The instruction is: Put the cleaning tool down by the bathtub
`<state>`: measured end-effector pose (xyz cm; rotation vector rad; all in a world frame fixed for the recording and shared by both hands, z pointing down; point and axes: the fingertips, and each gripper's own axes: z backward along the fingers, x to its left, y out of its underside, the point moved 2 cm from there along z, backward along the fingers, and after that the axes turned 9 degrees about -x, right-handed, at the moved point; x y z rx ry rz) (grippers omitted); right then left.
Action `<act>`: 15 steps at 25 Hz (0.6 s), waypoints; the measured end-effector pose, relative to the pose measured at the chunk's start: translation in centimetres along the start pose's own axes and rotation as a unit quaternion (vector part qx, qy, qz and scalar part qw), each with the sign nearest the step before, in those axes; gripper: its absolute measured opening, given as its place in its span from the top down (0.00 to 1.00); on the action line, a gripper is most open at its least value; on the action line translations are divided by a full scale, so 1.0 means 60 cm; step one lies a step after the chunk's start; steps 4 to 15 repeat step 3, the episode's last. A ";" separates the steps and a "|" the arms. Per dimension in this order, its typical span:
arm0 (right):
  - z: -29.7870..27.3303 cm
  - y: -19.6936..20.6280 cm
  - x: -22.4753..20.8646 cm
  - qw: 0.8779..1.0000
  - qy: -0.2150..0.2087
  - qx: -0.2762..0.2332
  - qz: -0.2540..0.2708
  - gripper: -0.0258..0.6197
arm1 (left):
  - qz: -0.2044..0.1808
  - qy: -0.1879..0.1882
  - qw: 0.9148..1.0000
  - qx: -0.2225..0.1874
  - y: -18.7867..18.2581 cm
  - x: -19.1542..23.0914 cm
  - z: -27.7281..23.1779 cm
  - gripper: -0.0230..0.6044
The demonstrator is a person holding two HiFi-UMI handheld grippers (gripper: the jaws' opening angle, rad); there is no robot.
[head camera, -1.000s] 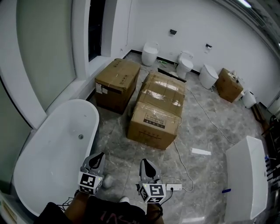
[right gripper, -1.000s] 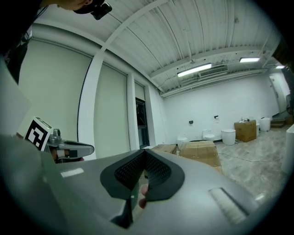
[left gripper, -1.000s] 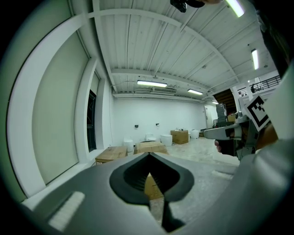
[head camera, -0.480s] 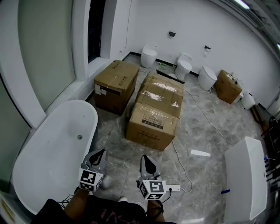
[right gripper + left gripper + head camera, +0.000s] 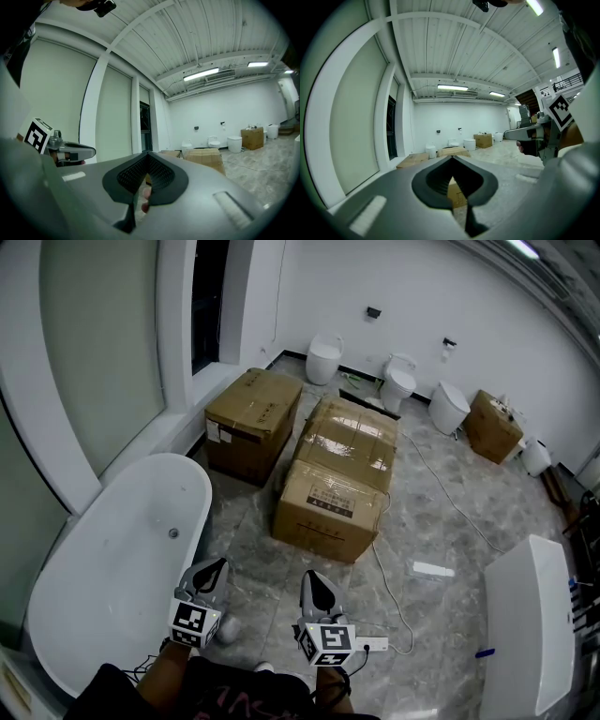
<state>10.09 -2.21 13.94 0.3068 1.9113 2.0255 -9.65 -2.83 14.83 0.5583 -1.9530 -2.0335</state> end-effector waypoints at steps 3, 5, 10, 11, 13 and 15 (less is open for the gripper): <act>-0.004 -0.003 0.002 1.000 -0.003 -0.001 0.001 0.93 | -0.003 0.000 1.000 0.002 -0.009 -0.002 -0.001 0.96; -0.004 -0.003 0.002 1.000 -0.003 -0.001 0.001 0.93 | -0.003 0.000 1.000 0.002 -0.009 -0.002 -0.001 0.96; -0.004 -0.003 0.002 1.000 -0.003 -0.001 0.001 0.93 | -0.003 0.000 1.000 0.002 -0.009 -0.002 -0.001 0.96; -0.004 -0.003 0.002 1.000 -0.003 -0.001 0.001 0.93 | -0.003 0.000 1.000 0.002 -0.009 -0.002 -0.001 0.96; -0.004 -0.003 0.002 1.000 -0.003 -0.001 0.001 0.93 | -0.003 0.000 1.000 0.002 -0.009 -0.002 -0.001 0.96; -0.004 -0.003 0.002 1.000 -0.003 -0.001 0.001 0.93 | -0.003 0.000 1.000 0.002 -0.009 -0.002 -0.001 0.96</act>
